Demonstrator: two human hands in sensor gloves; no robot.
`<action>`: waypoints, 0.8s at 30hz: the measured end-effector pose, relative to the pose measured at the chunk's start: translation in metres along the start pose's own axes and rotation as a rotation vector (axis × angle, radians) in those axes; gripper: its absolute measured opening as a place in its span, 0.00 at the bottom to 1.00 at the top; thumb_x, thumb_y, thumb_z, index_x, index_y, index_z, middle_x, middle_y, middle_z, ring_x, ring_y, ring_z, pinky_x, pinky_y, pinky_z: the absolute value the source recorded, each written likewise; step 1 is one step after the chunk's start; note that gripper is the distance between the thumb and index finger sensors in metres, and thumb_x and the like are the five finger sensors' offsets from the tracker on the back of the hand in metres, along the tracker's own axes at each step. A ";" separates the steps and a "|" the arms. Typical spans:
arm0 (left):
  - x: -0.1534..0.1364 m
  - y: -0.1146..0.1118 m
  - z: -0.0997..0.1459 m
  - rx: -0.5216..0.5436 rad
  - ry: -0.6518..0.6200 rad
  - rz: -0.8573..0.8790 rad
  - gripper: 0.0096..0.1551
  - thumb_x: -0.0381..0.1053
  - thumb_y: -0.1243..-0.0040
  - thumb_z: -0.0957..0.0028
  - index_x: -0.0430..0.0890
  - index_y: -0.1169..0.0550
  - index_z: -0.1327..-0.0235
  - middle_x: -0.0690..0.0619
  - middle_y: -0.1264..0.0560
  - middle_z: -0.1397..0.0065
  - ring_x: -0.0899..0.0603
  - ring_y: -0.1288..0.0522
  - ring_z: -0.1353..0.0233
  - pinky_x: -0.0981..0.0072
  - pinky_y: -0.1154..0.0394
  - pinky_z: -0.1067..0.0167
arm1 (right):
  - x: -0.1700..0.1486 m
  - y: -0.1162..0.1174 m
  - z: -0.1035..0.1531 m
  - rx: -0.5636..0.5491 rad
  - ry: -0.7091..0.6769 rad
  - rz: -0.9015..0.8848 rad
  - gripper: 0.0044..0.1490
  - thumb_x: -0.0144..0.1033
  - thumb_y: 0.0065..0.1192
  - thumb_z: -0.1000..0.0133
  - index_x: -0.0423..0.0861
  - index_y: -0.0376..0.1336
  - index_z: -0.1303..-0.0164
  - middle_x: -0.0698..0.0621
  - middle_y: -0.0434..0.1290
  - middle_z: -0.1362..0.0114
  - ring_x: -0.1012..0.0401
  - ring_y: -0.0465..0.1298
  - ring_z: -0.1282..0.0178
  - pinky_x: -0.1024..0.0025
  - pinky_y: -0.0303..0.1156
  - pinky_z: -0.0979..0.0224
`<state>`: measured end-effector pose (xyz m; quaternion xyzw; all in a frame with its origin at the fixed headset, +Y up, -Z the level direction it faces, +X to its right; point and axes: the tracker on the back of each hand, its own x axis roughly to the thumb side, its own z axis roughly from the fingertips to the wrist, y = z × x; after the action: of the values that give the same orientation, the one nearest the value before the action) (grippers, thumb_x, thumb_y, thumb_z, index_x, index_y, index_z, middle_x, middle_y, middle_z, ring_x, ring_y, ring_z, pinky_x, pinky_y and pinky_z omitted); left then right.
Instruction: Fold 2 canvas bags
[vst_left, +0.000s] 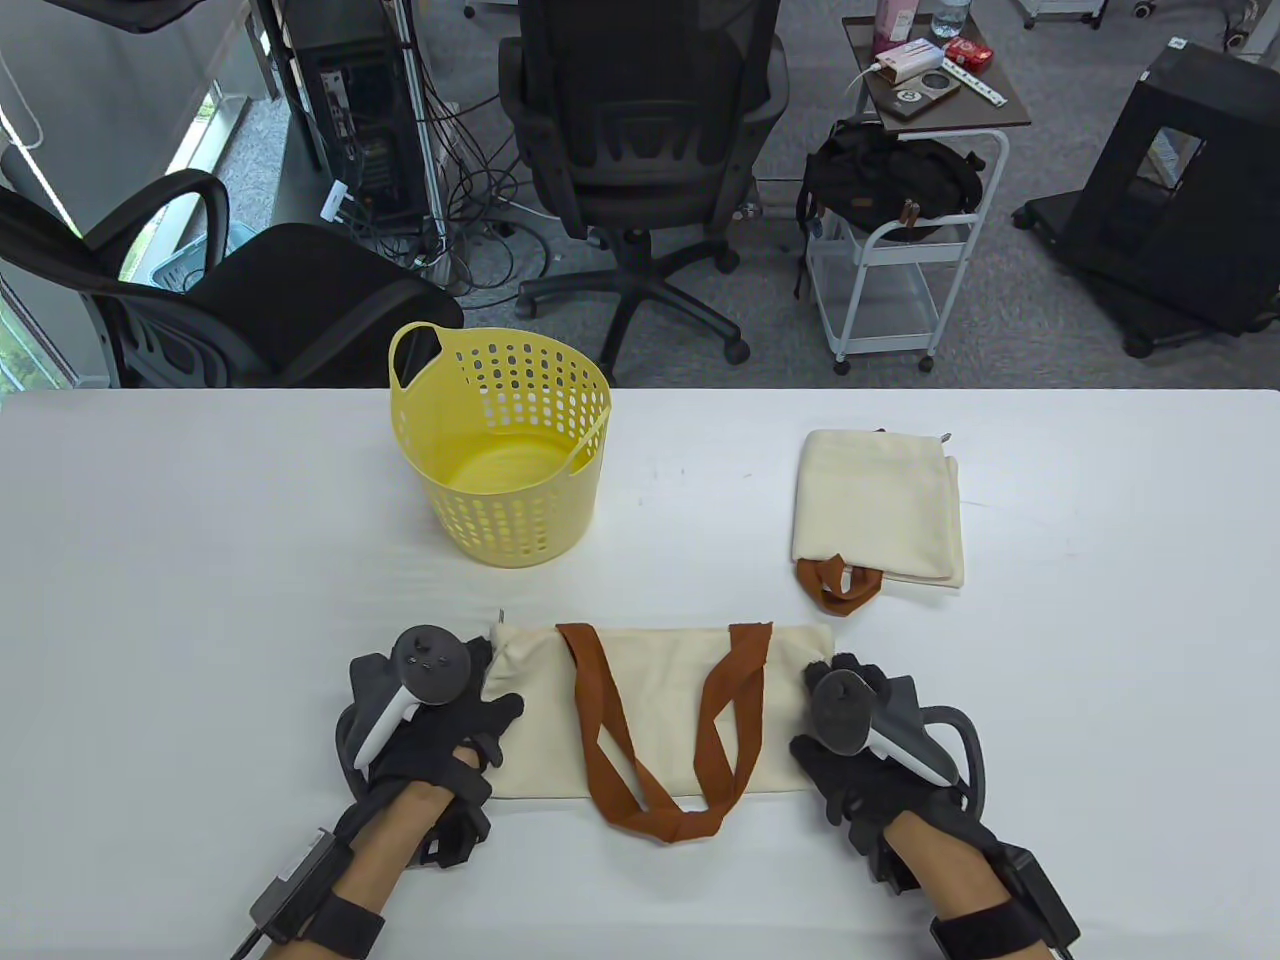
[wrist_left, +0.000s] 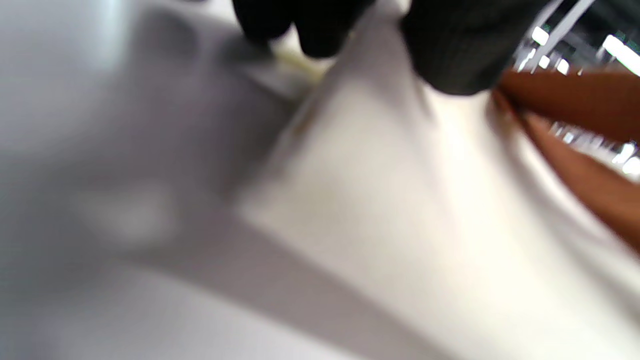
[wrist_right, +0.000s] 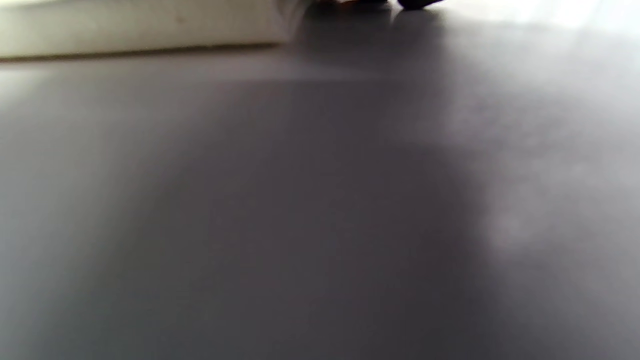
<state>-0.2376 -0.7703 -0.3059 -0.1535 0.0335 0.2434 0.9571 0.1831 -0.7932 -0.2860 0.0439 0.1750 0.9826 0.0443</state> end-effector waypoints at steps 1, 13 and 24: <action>-0.001 0.004 0.002 0.022 -0.024 0.064 0.40 0.52 0.32 0.56 0.49 0.36 0.30 0.49 0.29 0.28 0.37 0.24 0.27 0.40 0.35 0.24 | 0.001 0.000 0.000 -0.002 0.004 -0.014 0.48 0.55 0.52 0.45 0.51 0.39 0.20 0.42 0.38 0.15 0.43 0.44 0.16 0.42 0.48 0.18; 0.016 0.023 0.014 -0.108 -0.096 0.840 0.38 0.47 0.31 0.56 0.46 0.34 0.32 0.49 0.24 0.34 0.45 0.13 0.49 0.49 0.21 0.38 | 0.016 -0.002 0.001 0.033 -0.040 -0.102 0.48 0.56 0.53 0.46 0.50 0.41 0.20 0.39 0.38 0.15 0.39 0.44 0.17 0.39 0.48 0.19; 0.104 -0.010 0.022 -0.227 -0.214 0.921 0.38 0.47 0.32 0.55 0.46 0.35 0.31 0.50 0.24 0.34 0.45 0.13 0.48 0.50 0.21 0.37 | 0.013 -0.015 0.004 -0.026 -0.041 -0.358 0.44 0.54 0.52 0.45 0.49 0.46 0.21 0.39 0.51 0.16 0.43 0.62 0.21 0.46 0.63 0.22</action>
<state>-0.1413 -0.7244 -0.2970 -0.2003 -0.0275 0.6582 0.7252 0.1717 -0.7769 -0.2867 0.0316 0.1662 0.9601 0.2227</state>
